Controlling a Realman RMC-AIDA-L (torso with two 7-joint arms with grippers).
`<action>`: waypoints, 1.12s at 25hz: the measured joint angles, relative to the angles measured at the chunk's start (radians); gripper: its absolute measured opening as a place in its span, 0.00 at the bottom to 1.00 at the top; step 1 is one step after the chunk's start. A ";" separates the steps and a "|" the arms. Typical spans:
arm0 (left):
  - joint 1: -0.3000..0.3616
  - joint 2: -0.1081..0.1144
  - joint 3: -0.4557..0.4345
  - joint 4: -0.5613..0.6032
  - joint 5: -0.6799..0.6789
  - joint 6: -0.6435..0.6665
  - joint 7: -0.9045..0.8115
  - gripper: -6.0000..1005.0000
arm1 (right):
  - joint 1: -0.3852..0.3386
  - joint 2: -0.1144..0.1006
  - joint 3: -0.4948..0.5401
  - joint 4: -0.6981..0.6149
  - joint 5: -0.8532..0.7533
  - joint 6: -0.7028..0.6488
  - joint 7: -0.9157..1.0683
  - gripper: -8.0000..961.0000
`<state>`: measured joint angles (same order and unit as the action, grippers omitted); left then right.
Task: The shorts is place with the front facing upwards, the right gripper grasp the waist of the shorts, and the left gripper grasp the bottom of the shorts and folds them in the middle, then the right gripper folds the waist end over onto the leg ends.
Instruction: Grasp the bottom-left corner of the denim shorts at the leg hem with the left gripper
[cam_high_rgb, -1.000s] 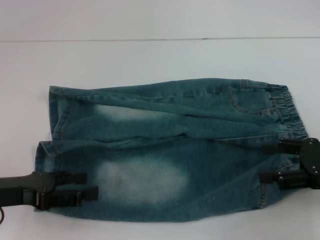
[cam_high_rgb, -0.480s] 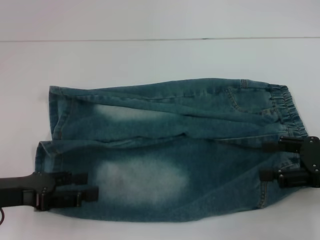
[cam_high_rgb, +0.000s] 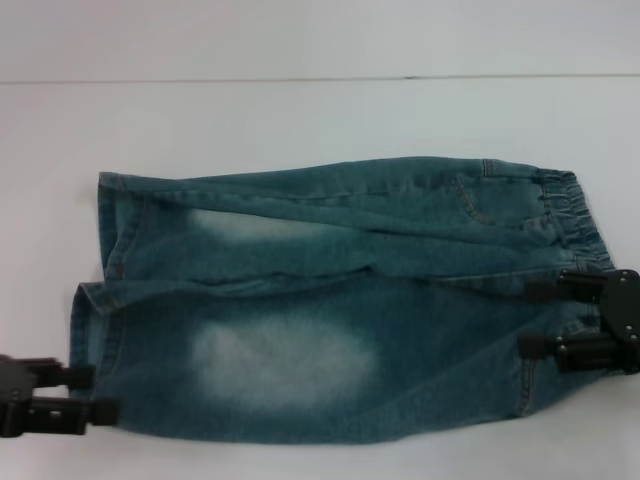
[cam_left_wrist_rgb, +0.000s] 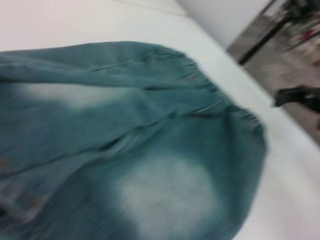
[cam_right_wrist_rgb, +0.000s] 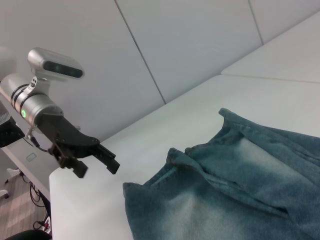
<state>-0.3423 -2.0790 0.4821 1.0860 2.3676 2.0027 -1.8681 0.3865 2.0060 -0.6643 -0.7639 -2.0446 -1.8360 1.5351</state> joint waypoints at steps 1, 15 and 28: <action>0.002 0.000 -0.004 0.009 0.015 -0.007 -0.002 0.87 | 0.000 0.001 0.000 0.000 0.000 0.001 -0.001 0.97; -0.004 -0.010 -0.007 -0.007 0.161 -0.141 -0.010 0.87 | 0.007 0.003 0.002 0.008 -0.002 0.007 -0.017 0.97; -0.029 -0.032 0.017 -0.028 0.227 -0.172 -0.011 0.87 | 0.008 0.003 -0.001 0.010 -0.005 0.009 -0.024 0.97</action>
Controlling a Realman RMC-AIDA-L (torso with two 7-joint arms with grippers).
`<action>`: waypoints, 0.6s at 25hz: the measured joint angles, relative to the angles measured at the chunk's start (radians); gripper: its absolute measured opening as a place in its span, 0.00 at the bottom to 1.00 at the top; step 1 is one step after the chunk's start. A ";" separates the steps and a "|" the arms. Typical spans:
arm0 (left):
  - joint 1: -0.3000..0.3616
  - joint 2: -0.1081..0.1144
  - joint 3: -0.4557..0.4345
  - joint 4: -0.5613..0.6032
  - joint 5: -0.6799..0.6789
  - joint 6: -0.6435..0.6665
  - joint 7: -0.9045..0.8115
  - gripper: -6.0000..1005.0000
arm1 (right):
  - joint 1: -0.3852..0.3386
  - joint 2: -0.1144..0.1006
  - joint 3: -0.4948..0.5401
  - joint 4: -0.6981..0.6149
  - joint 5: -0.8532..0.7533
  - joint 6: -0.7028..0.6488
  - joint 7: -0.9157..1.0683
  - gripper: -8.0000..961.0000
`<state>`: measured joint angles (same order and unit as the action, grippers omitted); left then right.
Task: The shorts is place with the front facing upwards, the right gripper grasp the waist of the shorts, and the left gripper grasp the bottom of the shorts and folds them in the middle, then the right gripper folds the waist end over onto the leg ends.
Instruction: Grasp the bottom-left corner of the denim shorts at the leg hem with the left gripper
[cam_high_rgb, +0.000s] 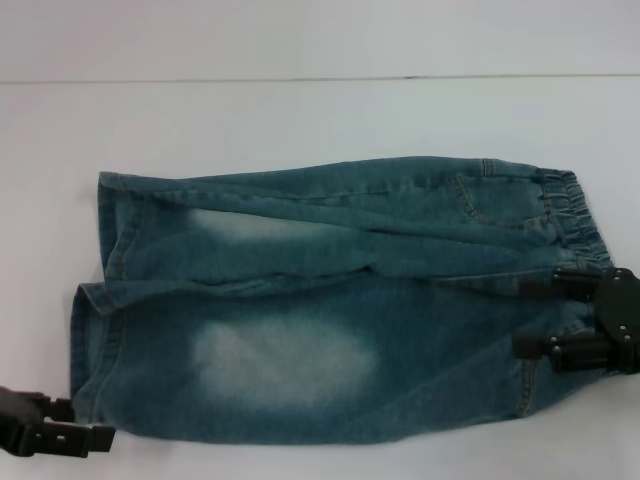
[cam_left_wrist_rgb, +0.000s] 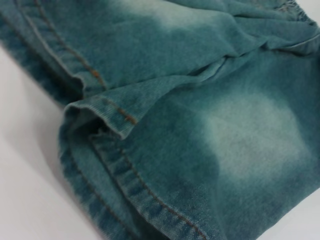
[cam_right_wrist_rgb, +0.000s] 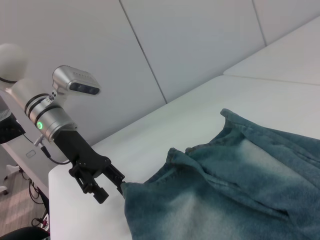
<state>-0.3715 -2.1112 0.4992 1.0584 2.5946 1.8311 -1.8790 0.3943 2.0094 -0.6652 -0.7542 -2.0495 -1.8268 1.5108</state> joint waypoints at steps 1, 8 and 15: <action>-0.003 -0.001 -0.002 0.000 -0.001 0.004 0.000 0.87 | 0.000 0.000 0.001 0.000 0.000 0.001 -0.002 0.97; -0.025 -0.006 -0.004 0.000 -0.002 0.008 0.000 0.87 | 0.000 0.001 -0.001 0.001 0.000 0.002 -0.003 0.97; -0.035 -0.004 -0.005 0.000 -0.002 -0.002 0.000 0.86 | -0.001 0.002 0.001 0.003 0.000 0.000 -0.003 0.96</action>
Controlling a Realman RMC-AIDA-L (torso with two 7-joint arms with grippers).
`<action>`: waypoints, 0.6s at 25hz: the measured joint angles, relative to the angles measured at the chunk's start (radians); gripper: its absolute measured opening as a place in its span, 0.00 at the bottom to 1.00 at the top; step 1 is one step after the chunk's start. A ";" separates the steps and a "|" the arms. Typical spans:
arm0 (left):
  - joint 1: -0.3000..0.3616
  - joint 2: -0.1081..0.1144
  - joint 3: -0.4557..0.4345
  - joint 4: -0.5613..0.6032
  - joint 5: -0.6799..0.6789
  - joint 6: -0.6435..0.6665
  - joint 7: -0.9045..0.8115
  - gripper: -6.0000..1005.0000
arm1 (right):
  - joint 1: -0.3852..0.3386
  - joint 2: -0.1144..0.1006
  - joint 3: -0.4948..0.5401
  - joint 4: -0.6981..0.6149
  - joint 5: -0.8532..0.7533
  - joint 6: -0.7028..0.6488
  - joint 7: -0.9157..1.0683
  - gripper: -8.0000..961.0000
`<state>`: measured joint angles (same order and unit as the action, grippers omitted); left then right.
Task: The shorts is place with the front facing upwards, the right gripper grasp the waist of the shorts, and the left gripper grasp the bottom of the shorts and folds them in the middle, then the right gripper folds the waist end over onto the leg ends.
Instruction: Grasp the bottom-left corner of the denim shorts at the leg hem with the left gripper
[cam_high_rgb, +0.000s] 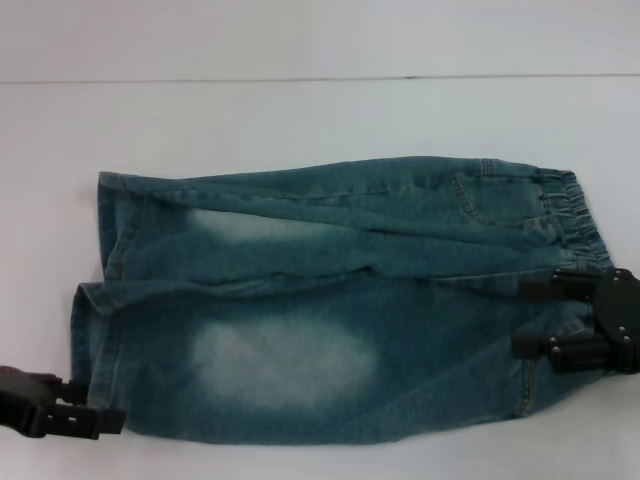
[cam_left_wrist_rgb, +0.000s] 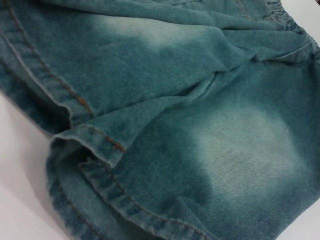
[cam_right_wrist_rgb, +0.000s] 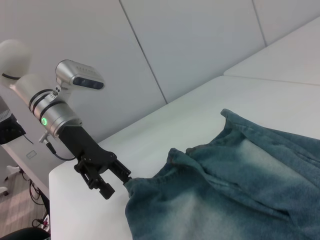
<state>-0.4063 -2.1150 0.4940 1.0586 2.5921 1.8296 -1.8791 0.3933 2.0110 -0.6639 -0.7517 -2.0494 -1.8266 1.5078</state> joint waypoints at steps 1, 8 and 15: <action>0.000 0.000 -0.001 0.000 0.000 0.000 0.000 0.86 | 0.000 0.000 0.000 0.000 0.000 -0.001 0.000 0.96; -0.006 0.004 -0.003 0.002 0.001 -0.011 0.000 0.85 | -0.001 0.006 -0.001 0.000 0.000 -0.006 0.000 0.97; -0.007 0.006 0.001 0.000 0.011 -0.028 -0.002 0.84 | -0.001 0.006 -0.006 0.000 0.000 -0.003 -0.001 0.97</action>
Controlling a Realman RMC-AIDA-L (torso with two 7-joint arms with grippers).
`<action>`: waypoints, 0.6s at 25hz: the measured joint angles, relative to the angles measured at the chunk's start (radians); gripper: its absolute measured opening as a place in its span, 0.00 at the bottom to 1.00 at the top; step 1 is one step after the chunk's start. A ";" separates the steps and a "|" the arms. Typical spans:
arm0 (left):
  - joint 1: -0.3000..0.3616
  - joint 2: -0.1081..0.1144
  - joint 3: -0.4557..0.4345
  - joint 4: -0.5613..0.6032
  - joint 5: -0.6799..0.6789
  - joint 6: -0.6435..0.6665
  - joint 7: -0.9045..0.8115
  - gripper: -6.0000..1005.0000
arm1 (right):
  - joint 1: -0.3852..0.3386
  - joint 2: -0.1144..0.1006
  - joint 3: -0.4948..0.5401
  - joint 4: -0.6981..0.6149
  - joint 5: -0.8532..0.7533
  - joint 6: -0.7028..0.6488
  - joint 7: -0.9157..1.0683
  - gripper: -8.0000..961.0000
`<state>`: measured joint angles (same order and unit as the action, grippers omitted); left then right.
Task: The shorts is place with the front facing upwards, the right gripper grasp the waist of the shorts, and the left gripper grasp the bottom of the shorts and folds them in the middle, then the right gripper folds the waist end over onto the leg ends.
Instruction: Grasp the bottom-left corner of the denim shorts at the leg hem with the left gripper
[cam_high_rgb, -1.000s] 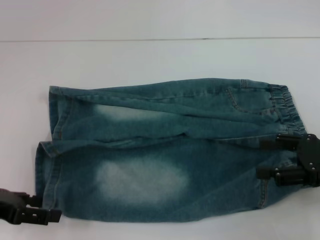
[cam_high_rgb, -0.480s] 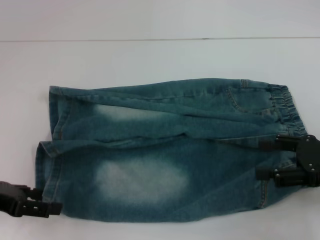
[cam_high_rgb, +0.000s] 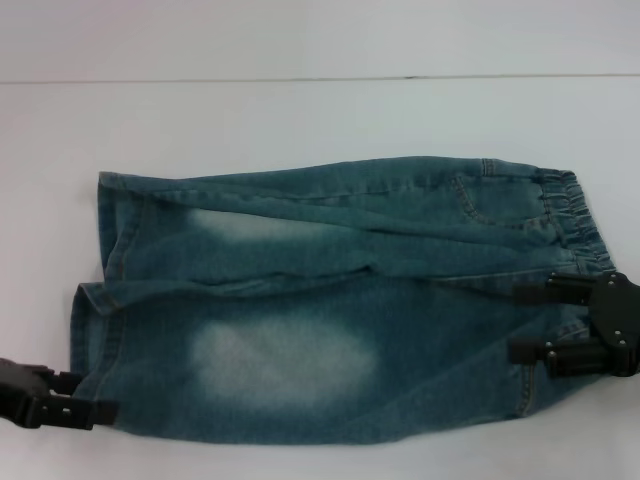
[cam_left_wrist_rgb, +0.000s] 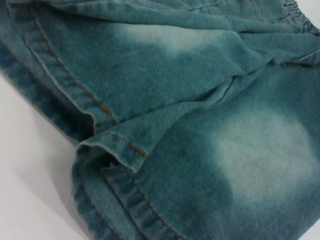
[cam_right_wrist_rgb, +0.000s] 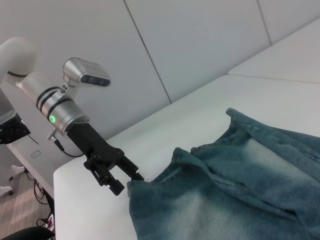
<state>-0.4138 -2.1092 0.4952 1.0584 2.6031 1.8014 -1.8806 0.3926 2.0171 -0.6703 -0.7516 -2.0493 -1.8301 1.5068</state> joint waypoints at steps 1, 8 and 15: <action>0.000 0.000 0.001 0.000 0.002 0.002 0.000 0.83 | 0.000 0.000 0.000 0.000 0.000 0.000 0.000 0.97; 0.014 0.003 -0.003 0.000 0.010 0.000 0.000 0.82 | -0.001 0.000 0.005 0.000 0.000 0.003 -0.002 0.97; 0.018 -0.001 -0.001 0.000 0.007 0.006 0.005 0.80 | -0.001 0.003 0.006 0.000 0.000 0.005 -0.005 0.97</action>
<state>-0.3961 -2.1103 0.4946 1.0585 2.6103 1.8076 -1.8760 0.3918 2.0200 -0.6642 -0.7516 -2.0494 -1.8254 1.5016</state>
